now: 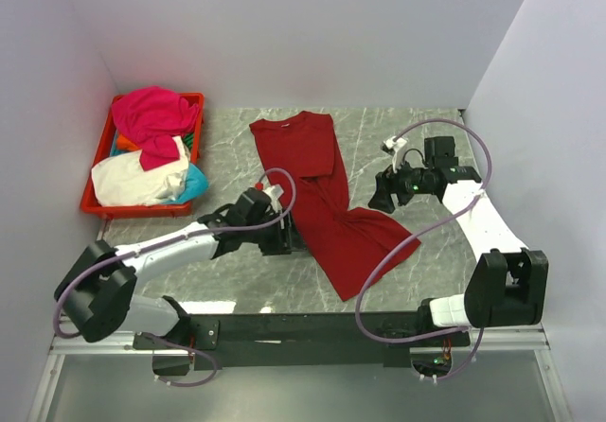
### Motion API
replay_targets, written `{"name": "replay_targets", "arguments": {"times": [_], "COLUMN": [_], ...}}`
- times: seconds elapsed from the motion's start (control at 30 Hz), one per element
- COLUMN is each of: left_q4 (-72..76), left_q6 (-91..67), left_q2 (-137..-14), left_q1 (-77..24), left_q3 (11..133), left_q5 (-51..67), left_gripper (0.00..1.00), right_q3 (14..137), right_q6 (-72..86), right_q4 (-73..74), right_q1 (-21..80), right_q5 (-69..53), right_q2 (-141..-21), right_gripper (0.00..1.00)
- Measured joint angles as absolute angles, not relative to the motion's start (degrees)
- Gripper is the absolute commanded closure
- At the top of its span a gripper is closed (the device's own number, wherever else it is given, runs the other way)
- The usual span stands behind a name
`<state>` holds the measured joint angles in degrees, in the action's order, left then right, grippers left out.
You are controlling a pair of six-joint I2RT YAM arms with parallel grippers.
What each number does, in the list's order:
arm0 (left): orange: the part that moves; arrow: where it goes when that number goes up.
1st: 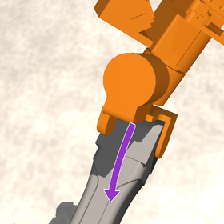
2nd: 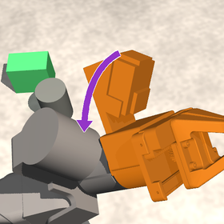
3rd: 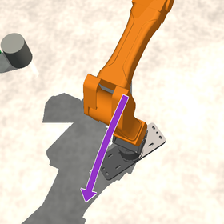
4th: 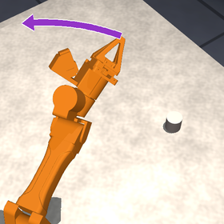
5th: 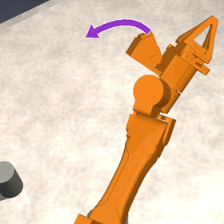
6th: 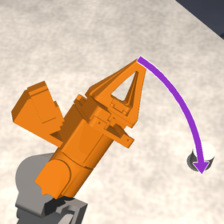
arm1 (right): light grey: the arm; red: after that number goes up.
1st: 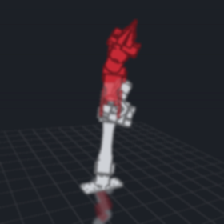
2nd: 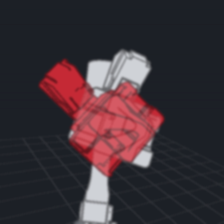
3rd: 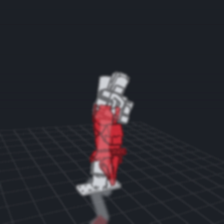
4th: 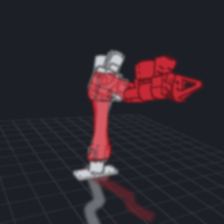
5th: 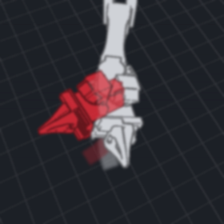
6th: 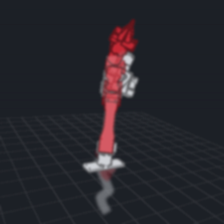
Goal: Fold and stack the t-shirts
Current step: Fold the tshirt
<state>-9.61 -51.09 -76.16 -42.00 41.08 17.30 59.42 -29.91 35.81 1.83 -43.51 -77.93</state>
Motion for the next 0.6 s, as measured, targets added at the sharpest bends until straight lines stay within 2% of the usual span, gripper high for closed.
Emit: {"name": "replay_targets", "arguments": {"times": [0.13,0.37,0.43,0.53,0.57,0.6], "left_q4": [-4.0,-2.5,-2.5,-2.8,-2.9,-3.0], "left_q6": [-59.0,-64.7,-65.3,-65.4,-65.4,-65.4], "left_q2": [-82.1,-95.8,-96.4,-97.4,-98.0,-98.2], "left_q1": [-45.2,-48.3,-48.8,-49.4,-49.4,-49.4], "left_q3": [42.1,47.3,48.2,48.9,49.0,49.1], "left_q5": [13.6,10.1,9.6,8.6,8.4,8.5], "left_gripper": [0.39,0.44,0.49,0.62,0.74,0.80], "right_q3": [59.2,59.2,59.1,59.1,59.1,59.1], "right_q6": [-29.0,-28.6,-28.6,-28.6,-28.7,-28.8], "right_q4": [35.4,35.2,35.2,35.2,35.3,35.5], "right_q1": [1.3,-1.4,-2.1,-3.0,-3.2,-3.4], "right_q5": [-42.9,-43.7,-44.1,-44.9,-45.3,-45.8], "right_q2": [-77.1,-77.0,-77.0,-77.0,-77.0,-77.0], "right_gripper": [0.24,0.24,0.24,0.24,0.24,0.24]}}
